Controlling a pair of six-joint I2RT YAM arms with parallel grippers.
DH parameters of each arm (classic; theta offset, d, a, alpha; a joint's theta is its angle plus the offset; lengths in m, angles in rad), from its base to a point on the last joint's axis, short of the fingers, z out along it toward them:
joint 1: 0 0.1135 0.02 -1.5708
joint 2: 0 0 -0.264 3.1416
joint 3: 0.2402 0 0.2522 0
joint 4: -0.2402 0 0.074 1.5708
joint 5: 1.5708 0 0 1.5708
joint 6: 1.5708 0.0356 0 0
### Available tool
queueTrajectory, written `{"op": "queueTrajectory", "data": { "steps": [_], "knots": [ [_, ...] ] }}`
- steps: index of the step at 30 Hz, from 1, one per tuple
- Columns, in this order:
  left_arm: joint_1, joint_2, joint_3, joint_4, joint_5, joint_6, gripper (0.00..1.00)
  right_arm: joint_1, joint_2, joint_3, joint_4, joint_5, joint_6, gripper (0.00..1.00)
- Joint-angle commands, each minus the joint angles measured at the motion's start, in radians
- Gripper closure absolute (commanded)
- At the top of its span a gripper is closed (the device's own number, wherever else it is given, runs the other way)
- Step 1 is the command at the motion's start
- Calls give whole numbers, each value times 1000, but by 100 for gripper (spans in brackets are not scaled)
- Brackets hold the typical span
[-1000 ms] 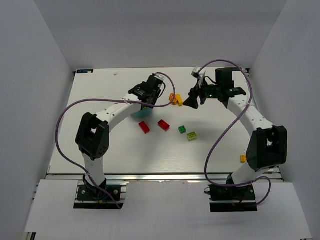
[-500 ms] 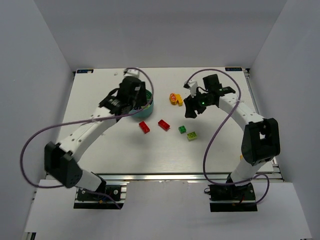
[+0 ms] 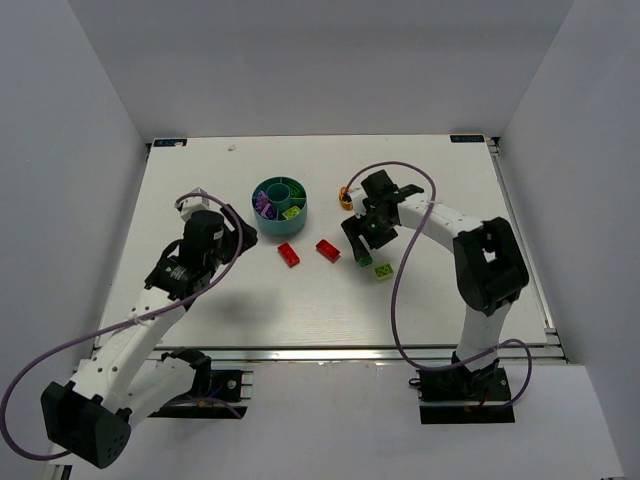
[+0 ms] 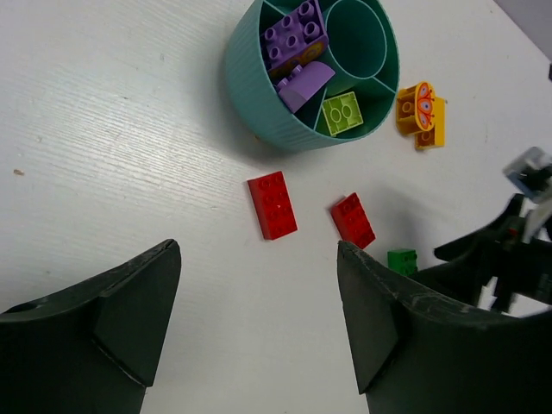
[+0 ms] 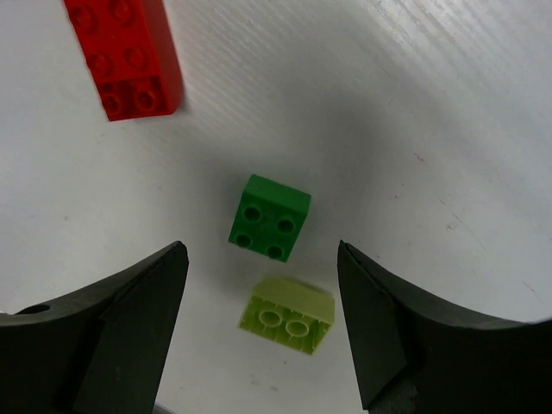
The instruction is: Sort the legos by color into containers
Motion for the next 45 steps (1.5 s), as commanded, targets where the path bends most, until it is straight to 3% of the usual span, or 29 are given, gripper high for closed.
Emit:
{"op": "queueTrajectory", "data": {
  "steps": [1, 9, 21, 24, 25, 28, 34, 37, 45],
  "knots": [
    [5, -58, -21, -3, -3, -77, 18, 8, 49, 58, -14, 53, 56, 26],
    [5, -103, -56, -29, -11, -111, 18, 32, 118, 94, -31, 60, 63, 35],
    [5, -146, -91, -46, -19, -132, 18, 51, 134, 89, -36, 63, 40, 61],
    [5, -155, -97, -48, -19, -138, 18, 49, 122, 109, -33, 65, 7, 74],
    [5, -158, -99, -49, -19, -138, 18, 51, 112, 120, -31, 63, -9, 84],
    [5, -165, -105, -49, -17, -142, 18, 48, 76, 178, 13, 42, -97, 100],
    [5, -188, -134, -34, -6, -163, 17, 2, 75, 406, 88, -266, -260, 100],
    [5, -205, -150, -23, 0, -181, 17, 2, 129, 533, 134, -302, -199, 100],
    [5, -227, -163, -37, 0, -204, 17, 2, 324, 687, 407, -349, 198, 100]
  ]
}}
